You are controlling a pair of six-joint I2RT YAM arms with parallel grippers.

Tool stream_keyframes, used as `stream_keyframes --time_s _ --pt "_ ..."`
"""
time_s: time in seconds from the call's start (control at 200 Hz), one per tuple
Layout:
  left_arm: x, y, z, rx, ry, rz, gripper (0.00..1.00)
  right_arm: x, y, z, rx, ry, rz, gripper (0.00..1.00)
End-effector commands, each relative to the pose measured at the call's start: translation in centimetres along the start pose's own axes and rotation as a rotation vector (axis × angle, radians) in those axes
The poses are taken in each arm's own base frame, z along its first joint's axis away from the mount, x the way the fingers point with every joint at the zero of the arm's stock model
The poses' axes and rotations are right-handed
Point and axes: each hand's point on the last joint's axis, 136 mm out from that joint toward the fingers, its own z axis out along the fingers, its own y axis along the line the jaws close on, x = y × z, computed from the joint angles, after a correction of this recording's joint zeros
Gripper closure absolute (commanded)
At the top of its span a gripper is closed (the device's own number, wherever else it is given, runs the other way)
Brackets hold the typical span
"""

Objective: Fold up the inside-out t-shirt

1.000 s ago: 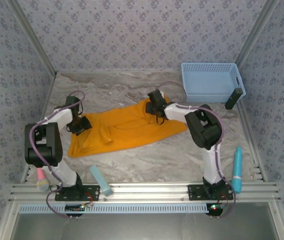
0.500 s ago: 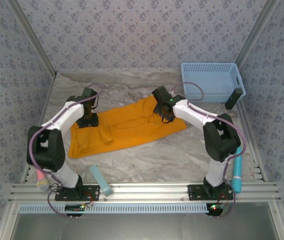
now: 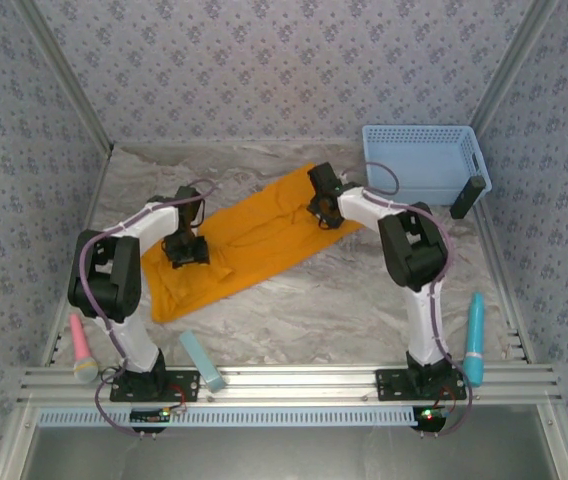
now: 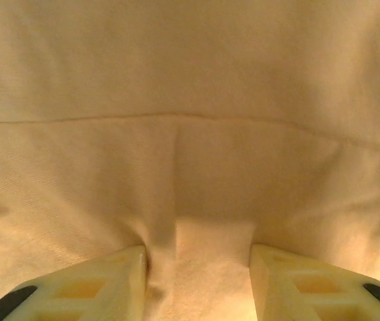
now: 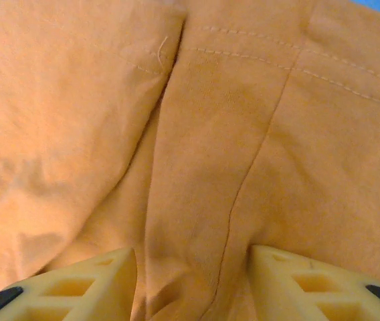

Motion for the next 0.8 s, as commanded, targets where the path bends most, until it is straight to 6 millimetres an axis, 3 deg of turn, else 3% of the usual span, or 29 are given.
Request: stream_keyframes --time_s 0.0,0.085,0.175,0.26,0.32,0.44,0.54,0.63,0.795 --pt "2.0 -1.6 -0.6 0.086 0.066 -0.022 0.55 -1.5 2.9 3.6 -0.094 -0.014 -0.108 0.49" --pt "2.7 -3.2 -0.6 0.118 0.101 0.016 0.55 -2.8 6.7 4.2 -0.223 -0.005 -0.150 0.47" --pt "3.2 -7.6 -0.5 0.270 0.118 0.050 0.54 -4.0 9.6 3.6 -0.318 0.019 -0.157 0.45" --pt "3.4 -12.3 0.0 0.401 0.148 0.054 0.55 -5.0 10.8 2.1 -0.337 0.013 -0.155 0.43" --pt "3.6 -14.8 0.4 0.401 0.174 0.101 0.55 -5.5 11.1 0.6 -0.340 0.001 -0.156 0.42" --pt "3.4 -17.7 0.6 0.340 0.174 0.185 0.55 -5.9 10.3 -2.7 -0.301 0.005 -0.171 0.40" --pt "4.2 -21.8 -0.5 0.500 0.206 0.139 0.55 -4.9 9.3 -5.4 -0.307 0.021 -0.201 0.38" --pt "5.2 -24.6 -2.9 0.592 0.201 0.134 0.55 -3.5 7.6 -7.1 -0.311 0.066 -0.189 0.37" --pt "8.2 -26.6 -10.6 0.764 0.133 0.197 0.54 0.0 3.5 -8.9 -0.298 0.184 -0.166 0.38"
